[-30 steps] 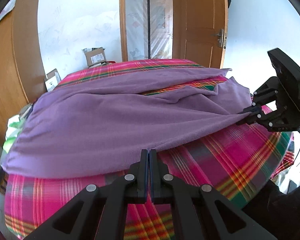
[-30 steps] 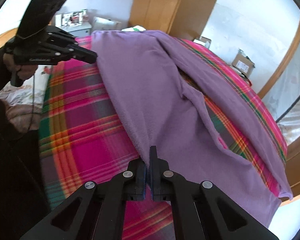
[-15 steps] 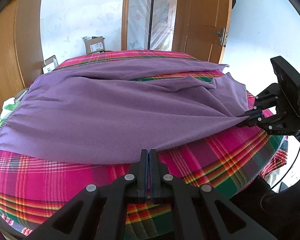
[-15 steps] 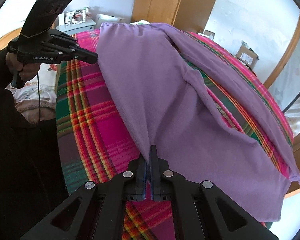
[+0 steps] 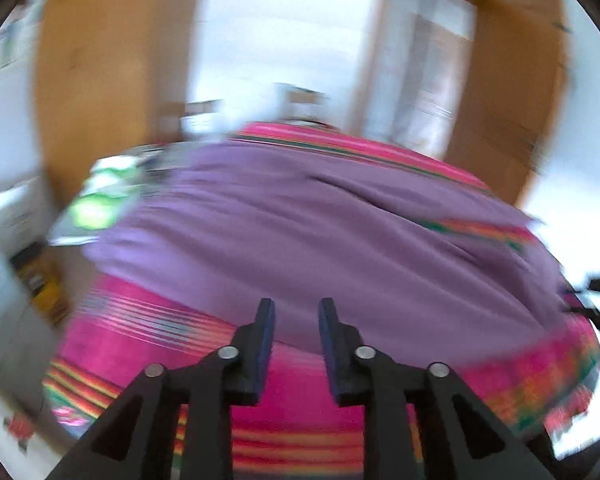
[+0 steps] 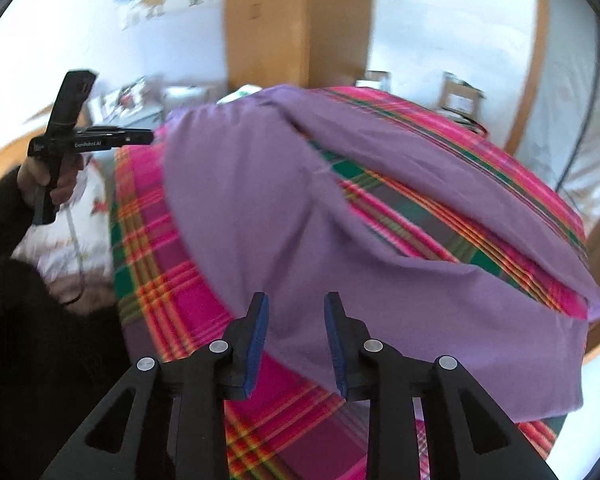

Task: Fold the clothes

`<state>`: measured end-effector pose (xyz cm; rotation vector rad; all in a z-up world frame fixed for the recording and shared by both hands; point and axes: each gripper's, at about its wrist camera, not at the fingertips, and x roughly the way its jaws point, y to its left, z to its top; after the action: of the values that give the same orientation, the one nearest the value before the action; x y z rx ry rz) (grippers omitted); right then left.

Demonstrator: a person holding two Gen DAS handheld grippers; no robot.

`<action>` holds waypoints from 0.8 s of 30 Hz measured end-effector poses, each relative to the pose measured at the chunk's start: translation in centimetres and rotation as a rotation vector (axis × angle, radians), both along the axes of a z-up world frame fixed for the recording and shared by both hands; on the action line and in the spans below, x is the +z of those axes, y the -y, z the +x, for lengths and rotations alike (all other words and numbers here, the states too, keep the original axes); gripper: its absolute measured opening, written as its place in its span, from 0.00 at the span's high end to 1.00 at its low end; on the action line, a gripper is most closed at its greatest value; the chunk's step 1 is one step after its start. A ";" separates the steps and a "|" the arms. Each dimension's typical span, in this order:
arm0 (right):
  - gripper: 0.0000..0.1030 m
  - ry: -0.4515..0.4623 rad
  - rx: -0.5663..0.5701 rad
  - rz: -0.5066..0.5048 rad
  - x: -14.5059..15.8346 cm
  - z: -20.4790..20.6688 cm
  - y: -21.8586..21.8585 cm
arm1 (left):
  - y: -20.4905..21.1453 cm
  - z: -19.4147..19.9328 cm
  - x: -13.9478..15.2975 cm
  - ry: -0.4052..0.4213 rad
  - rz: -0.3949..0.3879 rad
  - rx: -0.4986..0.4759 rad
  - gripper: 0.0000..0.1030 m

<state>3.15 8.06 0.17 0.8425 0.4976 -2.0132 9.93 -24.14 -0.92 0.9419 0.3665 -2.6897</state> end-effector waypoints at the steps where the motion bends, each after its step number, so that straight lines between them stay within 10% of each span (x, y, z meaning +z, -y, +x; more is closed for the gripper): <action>1: 0.71 0.001 -0.021 -0.002 -0.1 -0.3 0.0 | 1.7 -0.2 -0.2 0.009 0.011 0.054 0.74; 8: 0.71 0.026 -0.116 -0.062 -0.5 -1.5 -1.5 | 11.4 -1.2 -2.4 0.050 0.157 0.306 0.69; 17: 0.71 0.048 -0.155 -0.070 -0.9 -2.3 -2.1 | 15.0 -2.5 -4.1 -0.010 0.361 0.290 0.67; 24: 0.71 0.045 -0.155 -0.075 -0.9 -2.6 -1.5 | 14.4 -1.0 -3.5 -0.060 0.312 0.342 0.93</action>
<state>0.60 9.56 -0.69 0.9013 0.3378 -2.1352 8.92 -38.56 -4.43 0.7905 0.8935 -2.3888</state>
